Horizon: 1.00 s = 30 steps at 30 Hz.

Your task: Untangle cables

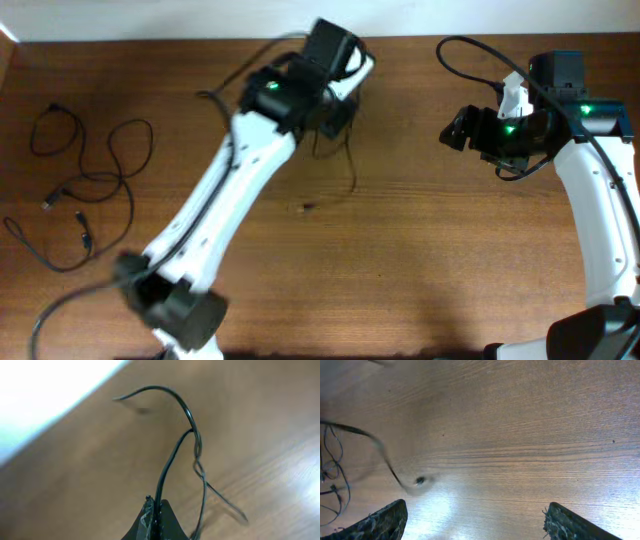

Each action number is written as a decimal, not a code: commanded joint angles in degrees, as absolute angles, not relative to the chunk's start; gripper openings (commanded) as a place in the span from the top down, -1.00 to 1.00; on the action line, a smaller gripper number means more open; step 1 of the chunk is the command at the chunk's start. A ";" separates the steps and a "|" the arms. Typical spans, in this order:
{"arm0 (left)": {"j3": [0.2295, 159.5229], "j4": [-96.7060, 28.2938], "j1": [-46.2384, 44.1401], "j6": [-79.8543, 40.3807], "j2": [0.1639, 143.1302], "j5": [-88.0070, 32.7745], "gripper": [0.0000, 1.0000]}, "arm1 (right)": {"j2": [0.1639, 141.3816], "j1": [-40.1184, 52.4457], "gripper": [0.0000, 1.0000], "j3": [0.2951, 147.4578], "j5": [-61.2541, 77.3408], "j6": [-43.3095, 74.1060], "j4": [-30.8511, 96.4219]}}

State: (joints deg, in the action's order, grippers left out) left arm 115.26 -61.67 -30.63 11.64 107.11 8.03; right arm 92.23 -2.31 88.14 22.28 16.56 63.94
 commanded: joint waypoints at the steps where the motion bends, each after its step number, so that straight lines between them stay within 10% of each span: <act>1: 116.64 -59.22 -30.79 9.30 101.41 11.18 1.00 | 92.42 -2.28 -0.78 87.90 21.80 16.25 63.94; 10: 116.62 -60.29 -28.47 7.03 100.29 -0.51 1.00 | 92.42 -2.00 -0.69 87.90 41.74 5.76 61.95; 24: 116.60 -66.81 -27.18 -8.27 100.38 -26.55 1.00 | 92.42 9.13 -0.67 87.90 34.26 18.31 51.40; 30: 116.60 -66.98 -27.20 -8.12 100.38 -36.29 1.00 | 92.42 9.52 -0.29 87.90 33.30 23.20 42.70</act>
State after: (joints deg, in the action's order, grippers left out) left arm 116.20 -66.72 -27.24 -7.60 100.88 -30.55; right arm 92.23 9.02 87.96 34.72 20.88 44.29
